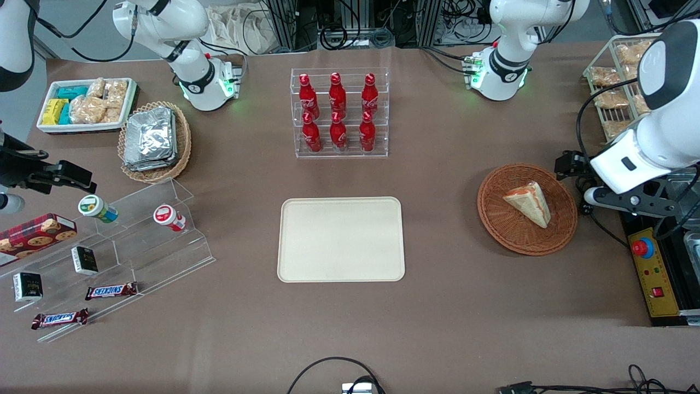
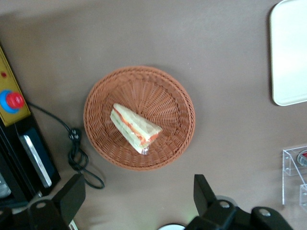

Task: Place sandwich from basket to tray
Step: 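Lower the open left gripper over the sandwich in the wicker basket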

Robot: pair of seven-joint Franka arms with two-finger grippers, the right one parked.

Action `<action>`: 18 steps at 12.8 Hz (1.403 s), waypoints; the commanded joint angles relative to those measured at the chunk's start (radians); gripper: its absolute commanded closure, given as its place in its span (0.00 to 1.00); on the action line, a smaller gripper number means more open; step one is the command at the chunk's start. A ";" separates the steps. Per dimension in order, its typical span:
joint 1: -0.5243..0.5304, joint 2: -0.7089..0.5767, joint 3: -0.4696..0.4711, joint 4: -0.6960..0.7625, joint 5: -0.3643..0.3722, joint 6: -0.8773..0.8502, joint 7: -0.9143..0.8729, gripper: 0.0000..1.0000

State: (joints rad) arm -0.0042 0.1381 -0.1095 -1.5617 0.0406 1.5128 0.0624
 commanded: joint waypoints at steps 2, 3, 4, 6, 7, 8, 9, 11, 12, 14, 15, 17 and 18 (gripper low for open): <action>0.029 0.011 0.013 -0.091 -0.005 0.027 -0.367 0.00; 0.036 -0.003 0.013 -0.162 -0.007 0.074 -0.413 0.00; 0.046 -0.046 0.013 -0.269 -0.007 0.168 -0.474 0.00; 0.046 -0.113 0.013 -0.470 0.004 0.388 -0.707 0.00; 0.043 -0.129 0.011 -0.548 0.005 0.485 -0.757 0.00; 0.044 -0.133 0.011 -0.607 0.004 0.545 -0.766 0.00; 0.046 -0.132 0.013 -0.645 0.005 0.584 -0.767 0.00; 0.058 -0.112 0.013 -0.687 0.004 0.660 -0.771 0.00; 0.065 -0.103 0.013 -0.696 0.004 0.682 -0.795 0.00; 0.067 -0.071 0.013 -0.707 0.004 0.725 -0.825 0.00; 0.067 -0.060 0.013 -0.722 0.004 0.757 -0.826 0.00; 0.069 -0.028 0.013 -0.748 -0.002 0.817 -0.828 0.00; 0.069 -0.022 0.014 -0.756 -0.002 0.822 -0.828 0.00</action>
State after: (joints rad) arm 0.0608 0.1042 -0.0937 -2.2935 0.0399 2.2962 -0.7457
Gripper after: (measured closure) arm 0.000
